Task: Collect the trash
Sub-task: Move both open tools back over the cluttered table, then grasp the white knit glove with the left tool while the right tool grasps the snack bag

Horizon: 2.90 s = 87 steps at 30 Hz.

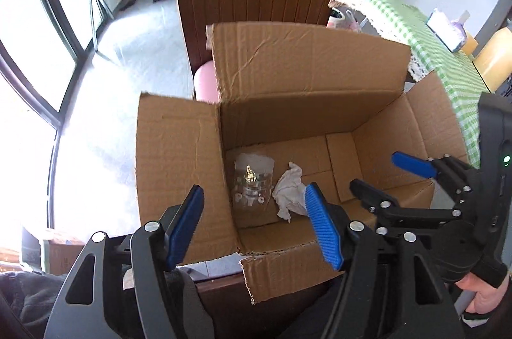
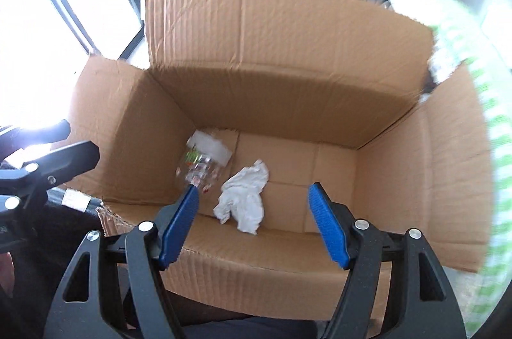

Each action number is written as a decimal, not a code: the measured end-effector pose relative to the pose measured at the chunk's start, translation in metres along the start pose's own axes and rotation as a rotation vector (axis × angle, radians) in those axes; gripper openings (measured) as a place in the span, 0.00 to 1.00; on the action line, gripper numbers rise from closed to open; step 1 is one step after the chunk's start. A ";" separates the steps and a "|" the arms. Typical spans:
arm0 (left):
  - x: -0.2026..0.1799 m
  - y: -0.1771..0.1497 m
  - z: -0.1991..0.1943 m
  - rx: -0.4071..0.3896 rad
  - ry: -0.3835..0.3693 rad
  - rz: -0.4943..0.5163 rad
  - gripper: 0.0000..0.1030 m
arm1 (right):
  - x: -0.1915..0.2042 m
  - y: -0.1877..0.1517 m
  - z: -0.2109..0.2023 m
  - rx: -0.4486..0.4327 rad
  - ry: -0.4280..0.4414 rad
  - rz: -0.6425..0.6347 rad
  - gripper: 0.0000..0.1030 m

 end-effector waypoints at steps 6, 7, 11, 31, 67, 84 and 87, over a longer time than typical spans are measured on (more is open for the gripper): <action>-0.022 0.027 -0.052 -0.200 -0.029 0.027 0.68 | -0.025 0.024 -0.085 -0.181 -0.093 0.025 0.69; -0.026 0.031 -0.065 -0.247 -0.028 0.034 0.70 | -0.028 0.026 -0.097 -0.209 -0.106 0.030 0.70; -0.045 0.042 -0.108 -0.400 -0.029 0.065 0.75 | -0.043 0.029 -0.145 -0.320 -0.145 0.053 0.71; -0.118 0.028 -0.218 -0.788 -0.055 0.180 0.93 | -0.077 -0.021 -0.278 -0.667 -0.319 0.148 0.86; -0.441 -0.060 -0.205 -0.687 -0.511 0.580 0.93 | -0.303 -0.289 -0.412 -0.619 -0.754 0.716 0.86; -0.559 -0.157 -0.222 -0.582 -0.700 0.732 0.93 | -0.349 -0.426 -0.464 -0.518 -0.950 0.969 0.86; -0.574 -0.175 -0.220 -0.558 -0.732 0.765 0.93 | -0.359 -0.443 -0.456 -0.503 -0.911 1.046 0.86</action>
Point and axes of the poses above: each gripper's, at about its wrist camera, not at the fingertips, and z roughly the way its jaws point, x to its left, y to its top, the point moved 9 cm from there along z, roughly the way its jaws point, and after that the axes turned 2 degrees about -x, right-handed, at the moved point
